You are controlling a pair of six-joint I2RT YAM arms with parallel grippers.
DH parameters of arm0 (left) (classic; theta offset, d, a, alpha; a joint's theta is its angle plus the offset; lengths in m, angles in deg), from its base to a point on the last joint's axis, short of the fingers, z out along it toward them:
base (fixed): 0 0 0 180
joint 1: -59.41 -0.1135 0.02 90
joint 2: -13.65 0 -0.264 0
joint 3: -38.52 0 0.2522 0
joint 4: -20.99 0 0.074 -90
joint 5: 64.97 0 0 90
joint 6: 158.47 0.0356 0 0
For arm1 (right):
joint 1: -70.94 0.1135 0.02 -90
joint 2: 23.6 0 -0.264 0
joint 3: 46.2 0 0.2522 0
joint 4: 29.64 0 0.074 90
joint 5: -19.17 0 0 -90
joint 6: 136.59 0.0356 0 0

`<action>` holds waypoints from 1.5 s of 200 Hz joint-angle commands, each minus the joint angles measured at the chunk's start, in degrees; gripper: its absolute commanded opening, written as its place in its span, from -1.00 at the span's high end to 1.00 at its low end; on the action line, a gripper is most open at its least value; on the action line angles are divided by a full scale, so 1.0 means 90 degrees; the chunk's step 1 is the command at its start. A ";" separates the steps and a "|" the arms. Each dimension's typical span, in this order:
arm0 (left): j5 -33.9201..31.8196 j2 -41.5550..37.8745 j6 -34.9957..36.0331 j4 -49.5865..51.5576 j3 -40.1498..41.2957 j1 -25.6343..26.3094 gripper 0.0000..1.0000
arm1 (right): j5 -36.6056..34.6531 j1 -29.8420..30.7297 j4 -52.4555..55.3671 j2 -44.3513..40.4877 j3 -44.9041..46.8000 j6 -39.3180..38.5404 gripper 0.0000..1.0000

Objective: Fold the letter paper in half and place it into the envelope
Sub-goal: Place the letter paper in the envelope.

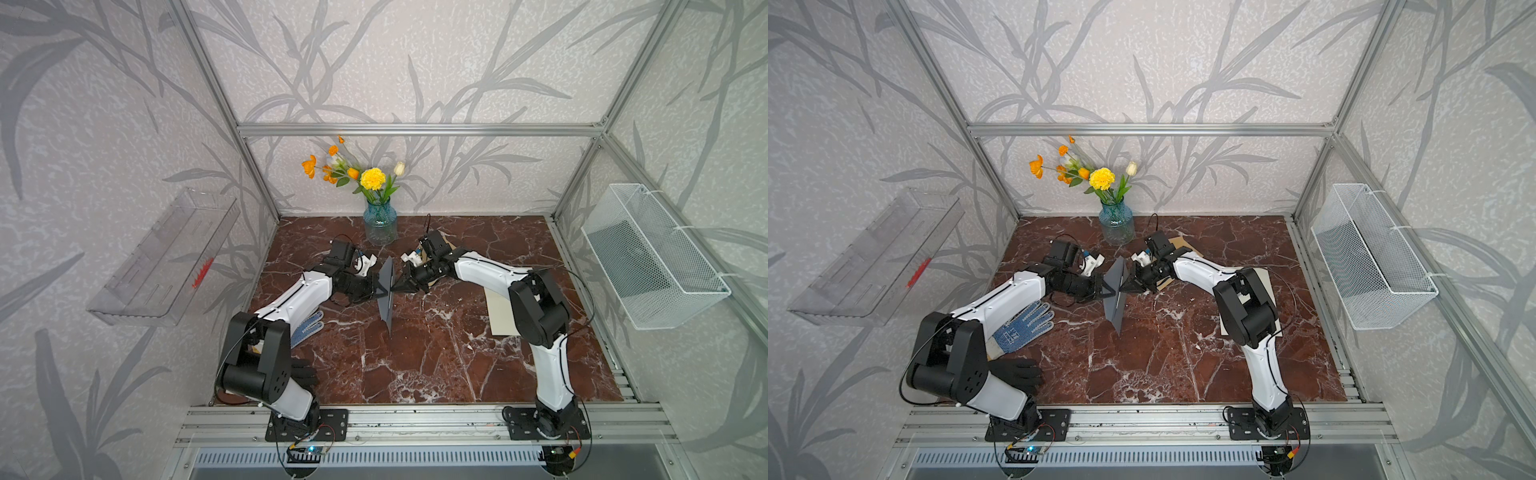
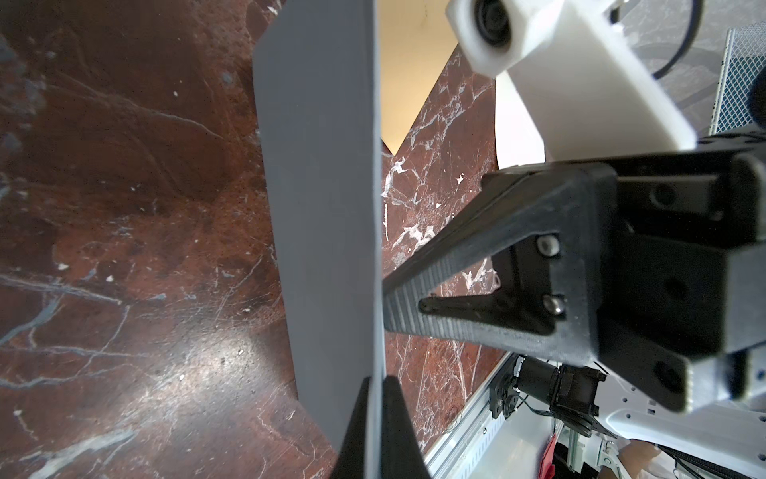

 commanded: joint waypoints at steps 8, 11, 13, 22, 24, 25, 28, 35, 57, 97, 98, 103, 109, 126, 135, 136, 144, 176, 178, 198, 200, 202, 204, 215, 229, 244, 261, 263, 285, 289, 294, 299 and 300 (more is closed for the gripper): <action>-0.0035 -0.0132 -0.0009 0.0089 -0.0005 -0.0028 1.00 | -0.0088 -0.0023 0.0442 0.0034 -0.0300 -0.0284 1.00; -0.0041 -0.0137 -0.0015 0.0087 0.0004 -0.0025 1.00 | -0.0096 -0.0024 0.0447 0.0043 -0.0295 -0.0280 1.00; -0.0036 -0.0138 -0.0023 0.0084 0.0003 -0.0023 1.00 | -0.0094 -0.0025 0.0449 0.0055 -0.0302 -0.0283 1.00; -0.0044 -0.0143 -0.0036 0.0077 0.0002 -0.0025 1.00 | -0.0112 -0.0027 0.0458 0.0095 -0.0304 -0.0284 1.00; -0.0042 -0.0142 -0.0036 0.0077 0.0002 -0.0025 1.00 | -0.0111 -0.0025 0.0464 0.0100 -0.0304 -0.0285 1.00; -0.0038 -0.0142 -0.0036 0.0077 0.0002 -0.0025 1.00 | -0.0118 -0.0025 0.0462 0.0101 -0.0304 -0.0285 1.00; -0.0036 -0.0142 -0.0036 0.0077 0.0007 -0.0018 1.00 | -0.0125 -0.0017 0.0465 0.0119 -0.0316 -0.0285 1.00; -0.0042 -0.0143 -0.0045 0.0072 -0.0002 -0.0024 1.00 | -0.0143 -0.0023 0.0472 0.0156 -0.0323 -0.0285 1.00; -0.0041 -0.0169 -0.0064 0.0082 0.0001 -0.0025 1.00 | -0.0214 -0.0024 0.0552 0.0238 -0.0405 -0.0332 1.00; -0.0058 -0.0212 -0.0122 0.0059 0.0022 -0.0025 1.00 | -0.0368 -0.0028 0.0789 0.0399 -0.0604 -0.0476 1.00; -0.0056 -0.0216 -0.0123 0.0058 0.0022 -0.0025 1.00 | -0.0379 -0.0026 0.0790 0.0402 -0.0610 -0.0483 1.00; -0.0064 -0.0227 -0.0137 0.0041 0.0022 -0.0026 1.00 | -0.0411 -0.0028 0.0821 0.0417 -0.0635 -0.0512 1.00; -0.0065 -0.0222 -0.0151 0.0031 0.0024 -0.0025 1.00 | -0.0477 -0.0033 0.0902 0.0436 -0.0671 -0.0558 1.00; -0.0065 -0.0233 -0.0191 0.0007 0.0022 -0.0025 1.00 | -0.0609 -0.0028 0.1085 0.0501 -0.0785 -0.0677 1.00; -0.0072 -0.0233 -0.0198 -0.0006 0.0022 -0.0022 1.00 | -0.0631 -0.0027 0.1103 0.0497 -0.0811 -0.0685 1.00; -0.0078 -0.0231 -0.0200 -0.0009 0.0022 -0.0024 1.00 | -0.0628 -0.0031 0.1104 0.0499 -0.0821 -0.0690 1.00; -0.0086 -0.0242 -0.0213 -0.0017 0.0022 -0.0018 1.00 | -0.0627 -0.0032 0.1098 0.0463 -0.0845 -0.0695 1.00; -0.0116 -0.0255 -0.0249 -0.0032 0.0022 -0.0015 1.00 | -0.0652 -0.0031 0.1294 0.0169 -0.1019 -0.0807 1.00; -0.0114 -0.0251 -0.0248 -0.0033 0.0029 -0.0015 1.00 | -0.0658 -0.0024 0.1318 0.0155 -0.1035 -0.0820 1.00; -0.0105 -0.0252 -0.0235 -0.0031 0.0045 -0.0015 1.00 | -0.0706 -0.0002 0.1517 0.0087 -0.1185 -0.0904 1.00; -0.0106 -0.0250 -0.0235 -0.0031 0.0050 -0.0015 1.00 | -0.0716 0.0003 0.1537 0.0091 -0.1196 -0.0920 1.00; -0.0111 -0.0249 -0.0234 -0.0031 0.0051 -0.0015 1.00 | -0.0720 0.0004 0.1559 0.0092 -0.1208 -0.0932 1.00; -0.0112 -0.0249 -0.0234 -0.0026 0.0051 -0.0015 1.00 | -0.0734 0.0009 0.1577 0.0097 -0.1231 -0.0944 1.00; -0.0111 -0.0247 -0.0237 -0.0035 0.0058 -0.0015 1.00 | -0.0784 0.0033 0.1696 0.0144 -0.1320 -0.1014 1.00; -0.0111 -0.0240 -0.0252 -0.0042 0.0053 -0.0015 1.00 | -0.0790 0.0053 0.1746 0.0234 -0.1385 -0.1046 1.00; -0.0098 -0.0237 -0.0269 -0.0054 0.0042 -0.0015 1.00 | -0.0805 0.0090 0.1740 0.0305 -0.1440 -0.1038 1.00; -0.0102 -0.0235 -0.0275 -0.0046 0.0017 -0.0015 1.00 | -0.0852 0.0122 0.1781 0.0353 -0.1568 -0.1050 1.00; -0.0103 -0.0233 -0.0276 -0.0049 0.0011 -0.0015 1.00 | -0.0862 0.0122 0.1786 0.0355 -0.1592 -0.1054 1.00; -0.0097 -0.0210 -0.0278 -0.0047 0.0003 -0.0015 1.00 | -0.0938 0.0174 0.2075 0.0498 -0.1918 -0.1178 1.00; -0.0103 -0.0206 -0.0280 -0.0046 0.0003 -0.0015 1.00 | -0.0961 0.0190 0.2139 0.0530 -0.1974 -0.1209 1.00; -0.0095 -0.0201 -0.0271 -0.0048 0.0003 -0.0010 1.00 | -0.0997 0.0205 0.2196 0.0563 -0.2026 -0.1241 1.00; -0.0102 -0.0203 -0.0279 -0.0060 -0.0007 -0.0010 1.00 | -0.1026 0.0210 0.2245 0.0591 -0.2079 -0.1269 1.00; -0.0103 -0.0202 -0.0275 -0.0060 -0.0007 -0.0008 1.00 | -0.1035 0.0220 0.2251 0.0595 -0.2085 -0.1275 1.00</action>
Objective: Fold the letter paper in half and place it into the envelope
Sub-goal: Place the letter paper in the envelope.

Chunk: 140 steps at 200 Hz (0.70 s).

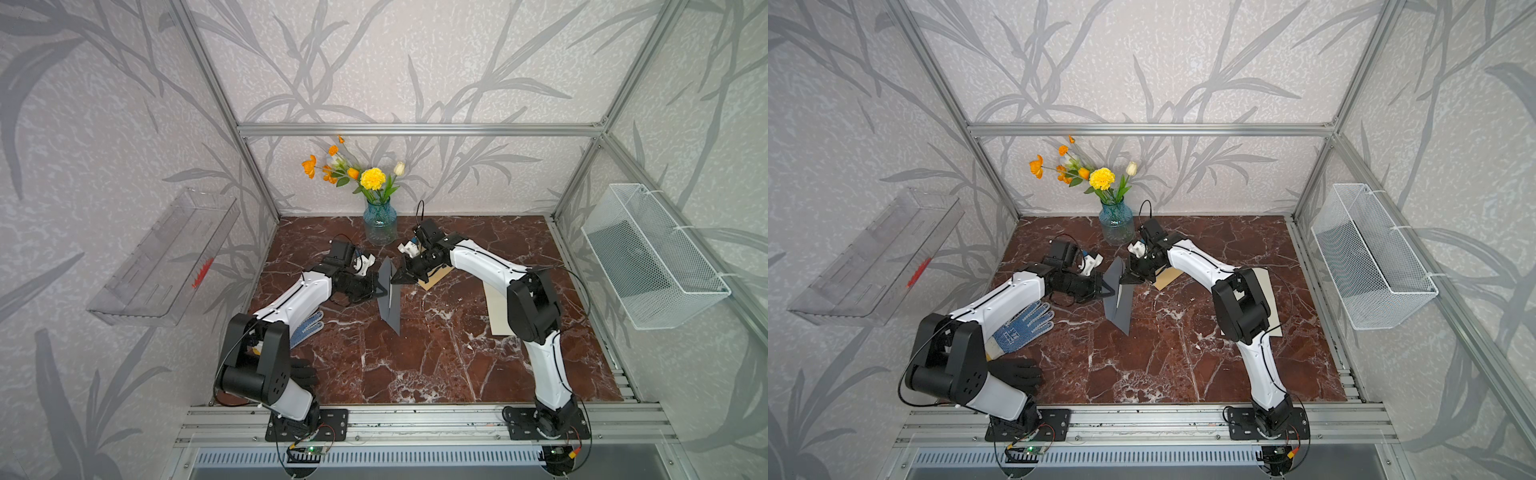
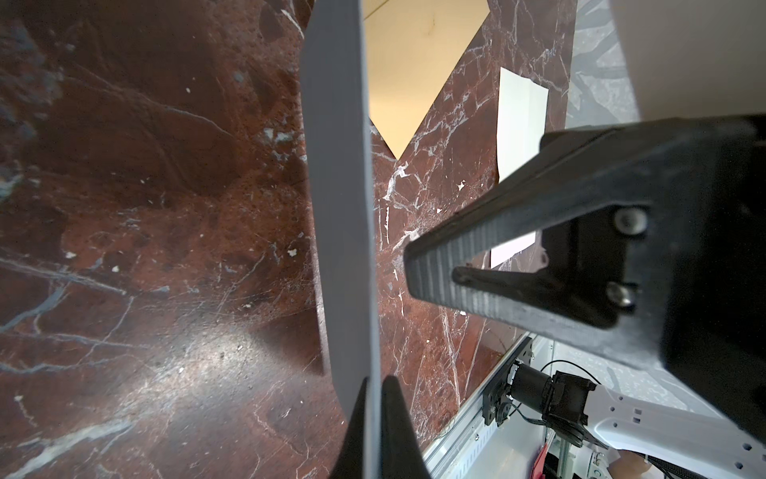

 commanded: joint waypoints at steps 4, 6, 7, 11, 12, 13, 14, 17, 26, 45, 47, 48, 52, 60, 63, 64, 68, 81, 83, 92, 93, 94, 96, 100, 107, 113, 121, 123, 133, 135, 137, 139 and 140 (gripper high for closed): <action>-0.0019 -0.0140 0.0004 -0.0050 -0.0018 -0.0006 1.00 | -0.0232 0.0101 0.0448 0.0196 -0.0404 -0.0262 1.00; -0.0016 -0.0141 0.0002 -0.0045 -0.0019 -0.0006 1.00 | -0.0259 0.0101 0.0485 0.0214 -0.0423 -0.0270 1.00; -0.0016 -0.0142 0.0002 -0.0048 -0.0024 -0.0005 1.00 | -0.0267 0.0101 0.0504 0.0225 -0.0438 -0.0276 1.00; -0.0006 -0.0142 -0.0007 -0.0049 -0.0029 -0.0005 1.00 | -0.0335 0.0123 0.0596 0.0258 -0.0506 -0.0312 1.00; -0.0006 -0.0142 -0.0007 -0.0040 -0.0029 -0.0005 1.00 | -0.0349 0.0121 0.0618 0.0271 -0.0518 -0.0321 1.00; -0.0006 -0.0137 -0.0008 -0.0040 -0.0029 -0.0005 1.00 | -0.0360 0.0126 0.0649 0.0283 -0.0534 -0.0331 1.00; -0.0011 -0.0135 -0.0003 -0.0040 -0.0029 -0.0005 1.00 | -0.0371 0.0123 0.0674 0.0289 -0.0552 -0.0341 1.00; -0.0015 -0.0137 0.0000 -0.0039 -0.0040 -0.0005 1.00 | -0.0410 0.0129 0.0720 0.0312 -0.0595 -0.0371 1.00; -0.0015 -0.0123 -0.0016 -0.0038 -0.0063 -0.0005 1.00 | -0.0508 0.0159 0.0870 0.0393 -0.0697 -0.0390 1.00; -0.0007 -0.0120 -0.0029 -0.0037 -0.0103 -0.0005 1.00 | -0.0597 0.0179 0.0894 0.0454 -0.0683 -0.0390 1.00; -0.0014 -0.0114 -0.0035 -0.0040 -0.0106 -0.0005 1.00 | -0.0590 0.0179 0.0882 0.0459 -0.0666 -0.0390 1.00; -0.0015 -0.0114 -0.0031 -0.0040 -0.0107 -0.0005 1.00 | -0.0588 0.0184 0.0874 0.0455 -0.0662 -0.0390 1.00; -0.0022 -0.0115 -0.0028 -0.0036 -0.0115 0.0000 1.00 | -0.0580 0.0183 0.0846 0.0460 -0.0623 -0.0390 1.00; -0.0033 -0.0113 -0.0037 -0.0027 -0.0118 -0.0005 1.00 | -0.0587 0.0179 0.0795 0.0436 -0.0554 -0.0390 1.00; -0.0030 -0.0104 -0.0034 -0.0030 -0.0120 0.0000 1.00 | -0.0587 0.0179 0.0776 0.0427 -0.0516 -0.0390 1.00; -0.0028 -0.0104 -0.0036 -0.0030 -0.0118 -0.0003 1.00 | -0.0592 0.0179 0.0767 0.0419 -0.0509 -0.0390 1.00; -0.0030 -0.0103 -0.0041 -0.0045 -0.0117 -0.0005 1.00 | -0.0588 0.0179 0.0714 0.0393 -0.0444 -0.0385 1.00; -0.0028 -0.0108 -0.0050 -0.0041 -0.0110 0.0002 1.00 | -0.0575 0.0179 0.0575 0.0336 -0.0275 -0.0389 1.00; -0.0026 -0.0112 -0.0053 -0.0043 -0.0108 0.0006 1.00 | -0.0565 0.0179 0.0553 0.0334 -0.0252 -0.0390 1.00; -0.0032 -0.0113 -0.0055 -0.0059 -0.0098 0.0004 1.00 | -0.0515 0.0182 0.0454 0.0310 -0.0163 -0.0390 1.00; -0.0034 -0.0113 -0.0056 -0.0055 -0.0098 0.0004 1.00 | -0.0512 0.0180 0.0450 0.0312 -0.0156 -0.0390 1.00; -0.0034 -0.0108 -0.0057 -0.0052 -0.0098 0.0004 1.00 | -0.0511 0.0184 0.0443 0.0308 -0.0148 -0.0390 1.00; -0.0028 -0.0107 -0.0052 -0.0058 -0.0093 0.0004 1.00 | -0.0509 0.0180 0.0430 0.0307 -0.0137 -0.0390 1.00; -0.0032 -0.0104 -0.0055 -0.0055 -0.0088 0.0004 1.00 | -0.0514 0.0179 0.0418 0.0324 -0.0107 -0.0390 1.00; -0.0034 -0.0104 -0.0053 -0.0060 -0.0080 0.0004 1.00 | -0.0509 0.0181 0.0390 0.0338 -0.0066 -0.0390 1.00; -0.0031 -0.0104 -0.0048 -0.0061 -0.0078 0.0005 1.00 | -0.0500 0.0182 0.0373 0.0356 -0.0054 -0.0389 1.00; -0.0031 -0.0103 -0.0057 -0.0060 -0.0083 0.0005 1.00 | -0.0499 0.0187 0.0380 0.0389 -0.0053 -0.0390 1.00; -0.0034 -0.0103 -0.0052 -0.0050 -0.0079 0.0005 1.00 | -0.0499 0.0186 0.0387 0.0411 -0.0057 -0.0385 1.00; -0.0027 -0.0103 -0.0055 -0.0043 -0.0088 0.0005 1.00 | -0.0508 0.0181 0.0394 0.0450 -0.0067 -0.0390 1.00; -0.0026 -0.0103 -0.0054 -0.0048 -0.0088 0.0004 1.00 | -0.0516 0.0184 0.0396 0.0453 -0.0070 -0.0390 1.00; -0.0033 -0.0103 -0.0054 -0.0045 -0.0093 0.0004 1.00 | -0.0526 0.0180 0.0404 0.0466 -0.0076 -0.0385 1.00; -0.0030 -0.0103 -0.0056 -0.0039 -0.0096 0.0004 1.00 | -0.0535 0.0184 0.0403 0.0469 -0.0073 -0.0389 1.00; -0.0027 -0.0103 -0.0052 -0.0040 -0.0092 0.0004 1.00 | -0.0537 0.0181 0.0400 0.0469 -0.0072 -0.0389 1.00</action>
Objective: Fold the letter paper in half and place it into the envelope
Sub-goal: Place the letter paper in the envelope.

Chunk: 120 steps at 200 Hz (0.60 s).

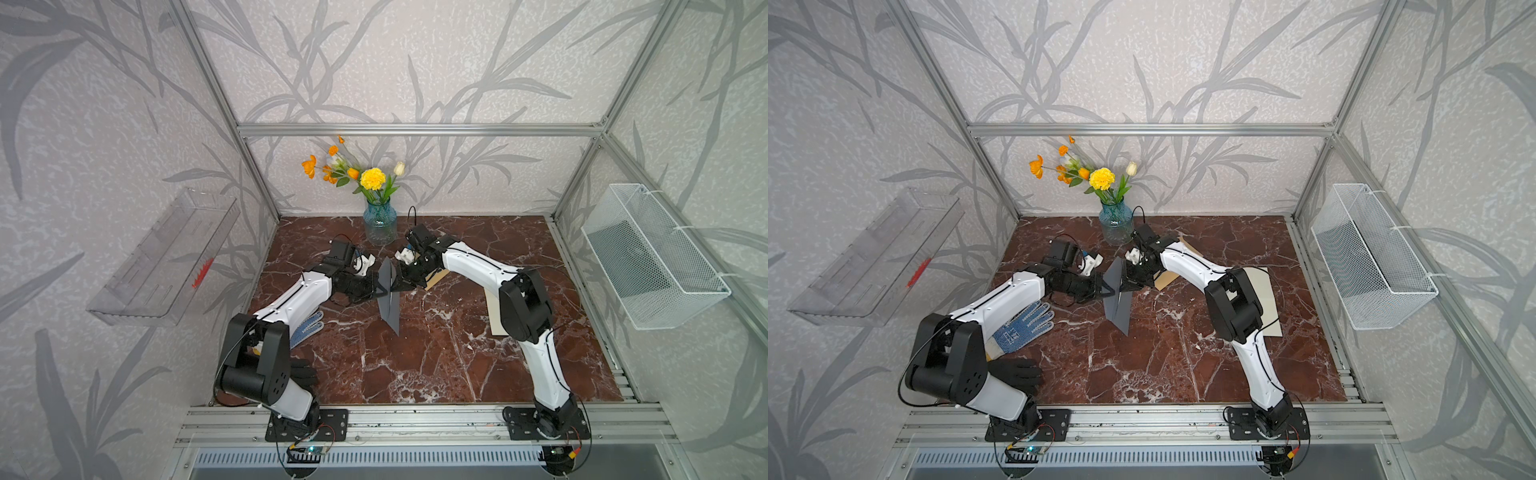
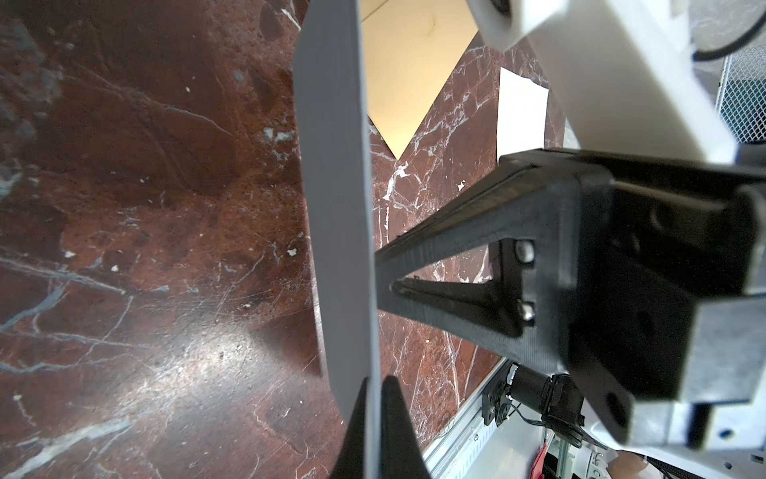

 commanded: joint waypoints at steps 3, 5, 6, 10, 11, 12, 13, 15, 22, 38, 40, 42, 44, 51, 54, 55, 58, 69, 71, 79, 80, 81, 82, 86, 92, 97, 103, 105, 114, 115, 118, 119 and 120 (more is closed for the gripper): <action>-0.0026 -0.0103 -0.0033 -0.0040 -0.0097 0.0004 1.00 | -0.0087 0.0019 -0.0058 0.0137 0.0017 -0.0091 1.00; -0.0024 -0.0103 -0.0031 -0.0040 -0.0100 0.0004 1.00 | -0.0093 0.0017 -0.0058 0.0150 0.0013 -0.0095 1.00; -0.0028 -0.0103 -0.0035 -0.0036 -0.0099 0.0004 1.00 | -0.0096 0.0015 -0.0062 0.0153 0.0016 -0.0096 1.00; -0.0024 -0.0103 -0.0033 -0.0039 -0.0096 0.0007 1.00 | -0.0117 0.0016 -0.0056 0.0157 0.0004 -0.0094 1.00; -0.0028 -0.0103 -0.0032 -0.0035 -0.0097 0.0006 1.00 | -0.0123 0.0015 -0.0056 0.0162 0.0001 -0.0095 1.00; -0.0026 -0.0103 -0.0026 -0.0033 -0.0097 0.0005 1.00 | -0.0121 0.0014 -0.0046 0.0164 0.0000 -0.0091 1.00; -0.0029 -0.0103 -0.0028 -0.0027 -0.0097 0.0005 1.00 | -0.0124 0.0014 -0.0041 0.0165 -0.0001 -0.0093 1.00; -0.0032 -0.0103 -0.0022 -0.0030 -0.0105 0.0005 1.00 | -0.0127 0.0014 -0.0027 0.0166 -0.0006 -0.0188 1.00; -0.0029 -0.0103 -0.0037 -0.0029 -0.0108 0.0004 1.00 | -0.0124 0.0015 -0.0016 0.0175 -0.0039 -0.0300 1.00; -0.0030 -0.0127 -0.0031 -0.0009 -0.0119 0.0005 1.00 | -0.0063 0.0014 -0.0050 0.0091 -0.0062 -0.0338 1.00; -0.0037 -0.0124 -0.0030 -0.0011 -0.0125 0.0012 1.00 | -0.0056 0.0016 -0.0066 0.0070 -0.0058 -0.0342 1.00; -0.0034 -0.0135 -0.0035 -0.0009 -0.0126 0.0006 1.00 | -0.0051 0.0014 -0.0077 0.0037 -0.0052 -0.0343 1.00; -0.0038 -0.0133 -0.0039 -0.0013 -0.0127 0.0005 1.00 | -0.0038 0.0014 -0.0092 0.0012 -0.0038 -0.0341 1.00; -0.0033 -0.0141 -0.0045 -0.0002 -0.0136 0.0004 1.00 | -0.0005 0.0005 -0.0152 -0.0111 0.0002 -0.0346 1.00; -0.0041 -0.0142 -0.0049 0.0006 -0.0137 0.0004 1.00 | 0.0023 0.0005 -0.0182 -0.0163 0.0022 -0.0341 1.00; -0.0042 -0.0142 -0.0049 0.0007 -0.0141 0.0004 1.00 | 0.0030 0.0004 -0.0187 -0.0184 0.0025 -0.0341 1.00; -0.0040 -0.0149 -0.0048 0.0005 -0.0151 0.0004 1.00 | 0.0053 -0.0005 -0.0206 -0.0243 0.0053 -0.0340 1.00; -0.0041 -0.0185 -0.0050 0.0024 -0.0197 0.0007 1.00 | 0.0087 -0.0042 -0.0196 -0.0489 0.0172 -0.0383 0.99; -0.0035 -0.0182 -0.0045 0.0034 -0.0208 0.0005 1.00 | 0.0087 -0.0037 -0.0188 -0.0544 0.0210 -0.0395 0.95; -0.0035 -0.0201 -0.0044 0.0089 -0.0255 0.0004 1.00 | 0.0102 -0.0088 -0.0196 -0.0760 0.0397 -0.0418 0.77; -0.0034 -0.0201 -0.0047 0.0092 -0.0264 0.0004 1.00 | 0.0099 -0.0101 -0.0199 -0.0785 0.0423 -0.0418 0.74; -0.0033 -0.0201 -0.0048 0.0094 -0.0274 0.0004 1.00 | 0.0103 -0.0107 -0.0205 -0.0812 0.0445 -0.0418 0.70; -0.0033 -0.0206 -0.0049 0.0100 -0.0278 0.0004 1.00 | 0.0104 -0.0120 -0.0218 -0.0835 0.0491 -0.0418 0.67; -0.0033 -0.0224 -0.0043 0.0115 -0.0304 0.0006 1.00 | 0.0120 -0.0159 -0.0272 -0.0935 0.0652 -0.0402 0.50; -0.0026 -0.0251 -0.0049 0.0134 -0.0346 0.0008 1.00 | 0.0173 -0.0232 -0.0417 -0.1123 0.0922 -0.0341 0.23; -0.0021 -0.0259 -0.0059 0.0152 -0.0382 0.0006 1.00 | 0.0215 -0.0295 -0.0557 -0.1271 0.1157 -0.0275 0.02; -0.0004 -0.0281 -0.0072 0.0163 -0.0425 0.0004 1.00 | 0.0287 -0.0371 -0.0736 -0.1419 0.1452 -0.0210 -0.20; 0.0014 -0.0279 -0.0070 0.0164 -0.0436 0.0004 1.00 | 0.0308 -0.0395 -0.0785 -0.1470 0.1529 -0.0188 -0.26; 0.0066 -0.0297 -0.0127 0.0148 -0.0482 0.0004 1.00 | 0.0427 -0.0508 -0.0992 -0.1609 0.1873 -0.0183 -0.49; 0.0070 -0.0303 -0.0132 0.0142 -0.0485 0.0004 1.00 | 0.0447 -0.0525 -0.1017 -0.1620 0.1917 -0.0178 -0.50; 0.0082 -0.0310 -0.0156 0.0123 -0.0491 0.0004 1.00 | 0.0493 -0.0554 -0.1088 -0.1652 0.2014 -0.0084 -0.56; 0.0088 -0.0309 -0.0162 0.0119 -0.0495 0.0004 1.00 | 0.0514 -0.0573 -0.1109 -0.1661 0.2056 -0.0037 -0.57; 0.0101 -0.0318 -0.0164 0.0113 -0.0496 0.0004 1.00 | 0.0530 -0.0583 -0.1134 -0.1665 0.2087 -0.0013 -0.59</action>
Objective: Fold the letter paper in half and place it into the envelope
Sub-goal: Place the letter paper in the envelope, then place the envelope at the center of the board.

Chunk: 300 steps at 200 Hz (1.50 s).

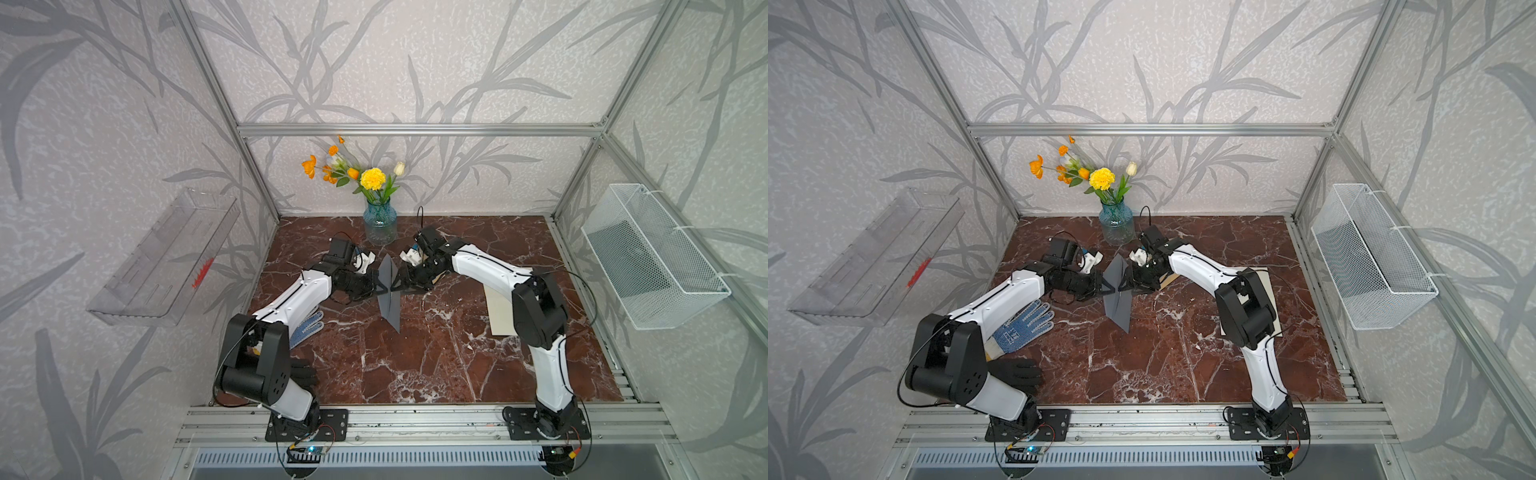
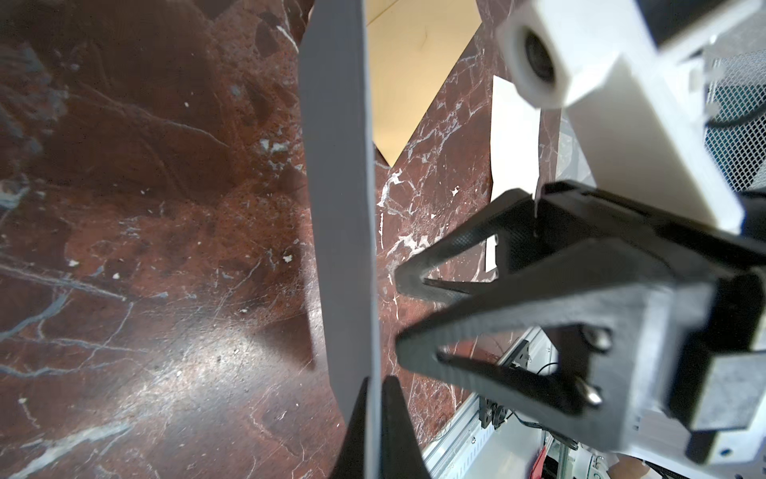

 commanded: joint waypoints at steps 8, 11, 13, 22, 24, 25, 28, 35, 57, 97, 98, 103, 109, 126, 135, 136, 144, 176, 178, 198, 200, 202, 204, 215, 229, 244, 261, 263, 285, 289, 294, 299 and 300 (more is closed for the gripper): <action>0.0179 -0.0306 -0.0226 -0.0033 -0.0294 0.0004 1.00 | 0.0486 -0.0391 -0.0828 -0.0578 0.0883 0.0306 -0.70; 0.0208 -0.0315 -0.0272 -0.0079 -0.0294 0.0004 1.00 | 0.0545 -0.0420 -0.0921 -0.0588 0.0963 0.0337 -0.73; 0.0221 -0.0319 -0.0306 -0.0116 -0.0287 0.0007 1.00 | 0.0582 -0.0435 -0.0970 -0.0592 0.1012 0.0363 -0.74; 0.0332 -0.0348 -0.0475 -0.0296 -0.0267 0.0007 1.00 | 0.0760 -0.0507 -0.1361 -0.0637 0.1265 0.0533 -0.79; 0.0355 -0.0359 -0.0518 -0.0339 -0.0265 0.0005 1.00 | 0.0806 -0.0528 -0.1449 -0.0641 0.1329 0.0564 -0.79; 0.0365 -0.0359 -0.0542 -0.0359 -0.0265 0.0005 1.00 | 0.0825 -0.0536 -0.1490 -0.0642 0.1357 0.0598 -0.80; 0.0397 -0.0369 -0.0606 -0.0419 -0.0251 0.0004 1.00 | 0.0875 -0.0559 -0.1637 -0.0656 0.1446 0.0683 -0.81; 0.0454 -0.0393 -0.0749 -0.0563 -0.0229 0.0004 1.00 | 0.0990 -0.0617 -0.1937 -0.0674 0.1599 0.0847 -0.83; 0.0573 -0.0515 -0.1251 -0.1016 -0.0153 0.0006 1.00 | 0.1233 -0.0771 -0.2905 -0.0658 0.2005 0.1417 -0.86; 0.0731 -0.0647 -0.1824 -0.1575 -0.0039 0.0004 1.00 | 0.1513 -0.0860 -0.4952 -0.0437 0.2455 0.2827 -0.86; 0.0729 -0.0645 -0.1829 -0.1583 -0.0034 0.0000 1.00 | 0.1520 -0.0858 -0.5009 -0.0433 0.2467 0.2877 -0.86; 0.0741 -0.0659 -0.1892 -0.1659 0.0005 0.0004 1.00 | 0.1551 -0.0859 -0.5371 -0.0402 0.2535 0.3130 -0.86; 0.0739 -0.0668 -0.1956 -0.1751 0.0052 0.0004 1.00 | 0.1575 -0.0857 -0.5841 -0.0349 0.2645 0.3474 -0.85; 0.0742 -0.0678 -0.2114 -0.1978 0.0194 -0.0002 1.00 | 0.1575 -0.0859 -0.7112 -0.0186 0.2911 0.4414 -0.83; 0.0729 -0.0699 -0.2154 -0.2064 0.0263 -0.0005 1.00 | 0.1553 -0.0858 -0.7755 -0.0084 0.3023 0.4862 -0.81; 0.0728 -0.0700 -0.2156 -0.2071 0.0273 0.0000 1.00 | 0.1550 -0.0857 -0.7817 -0.0075 0.3034 0.4910 -0.80; 0.0718 -0.0693 -0.2164 -0.2096 0.0315 -0.0005 1.00 | 0.1542 -0.0861 -0.8283 -0.0003 0.3114 0.5232 -0.75; 0.0639 -0.0678 -0.1976 -0.1945 0.0399 -0.0015 1.00 | 0.1584 -0.0860 -0.8589 -0.0045 0.3143 0.5498 -0.19; 0.0629 -0.0681 -0.1953 -0.1918 0.0394 -0.0015 1.00 | 0.1593 -0.0858 -0.8546 -0.0059 0.3141 0.5472 -0.14; 0.0491 -0.0642 -0.1643 -0.1547 0.0341 -0.0025 1.00 | 0.1679 -0.0861 -0.8045 -0.0276 0.3122 0.5139 0.22; 0.0482 -0.0635 -0.1621 -0.1511 0.0333 -0.0025 1.00 | 0.1683 -0.0858 -0.7988 -0.0292 0.3116 0.5097 0.25; 0.0470 -0.0638 -0.1593 -0.1485 0.0332 -0.0032 1.00 | 0.1699 -0.0862 -0.7927 -0.0321 0.3122 0.5057 0.28; 0.0465 -0.0629 -0.1574 -0.1457 0.0331 -0.0034 1.00 | 0.1698 -0.0866 -0.7876 -0.0347 0.3121 0.5020 0.29; 0.0380 -0.0634 -0.1465 -0.1324 0.0341 -0.0054 1.00 | 0.1741 -0.0869 -0.7514 -0.0481 0.3116 0.4776 0.40; 0.0197 -0.0631 -0.1295 -0.1060 0.0322 -0.0073 1.00 | 0.1783 -0.0867 -0.6984 -0.0653 0.3088 0.4407 0.50; 0.0077 -0.0614 -0.1123 -0.0873 0.0339 -0.0098 1.00 | 0.1812 -0.0860 -0.6358 -0.0790 0.3002 0.3943 0.59; -0.0085 -0.0585 -0.0920 -0.0641 0.0362 -0.0126 1.00 | 0.1827 -0.0858 -0.5785 -0.0860 0.2882 0.3550 0.69; -0.0096 -0.0589 -0.0905 -0.0635 0.0373 -0.0131 1.00 | 0.1832 -0.0857 -0.5753 -0.0863 0.2868 0.3530 0.70; -0.0333 -0.0556 -0.0730 -0.0443 0.0443 -0.0166 1.00 | 0.1858 -0.0857 -0.5548 -0.0814 0.2763 0.3398 0.78; -0.0345 -0.0548 -0.0706 -0.0438 0.0460 -0.0166 1.00 | 0.1854 -0.0856 -0.5549 -0.0800 0.2752 0.3396 0.79; -0.0377 -0.0536 -0.0686 -0.0430 0.0482 -0.0171 1.00 | 0.1855 -0.0848 -0.5563 -0.0779 0.2734 0.3396 0.81; -0.0418 -0.0533 -0.0659 -0.0406 0.0504 -0.0173 1.00 | 0.1857 -0.0838 -0.5551 -0.0750 0.2710 0.3389 0.83; -0.0427 -0.0534 -0.0661 -0.0398 0.0505 -0.0172 1.00 | 0.1859 -0.0838 -0.5552 -0.0745 0.2698 0.3388 0.84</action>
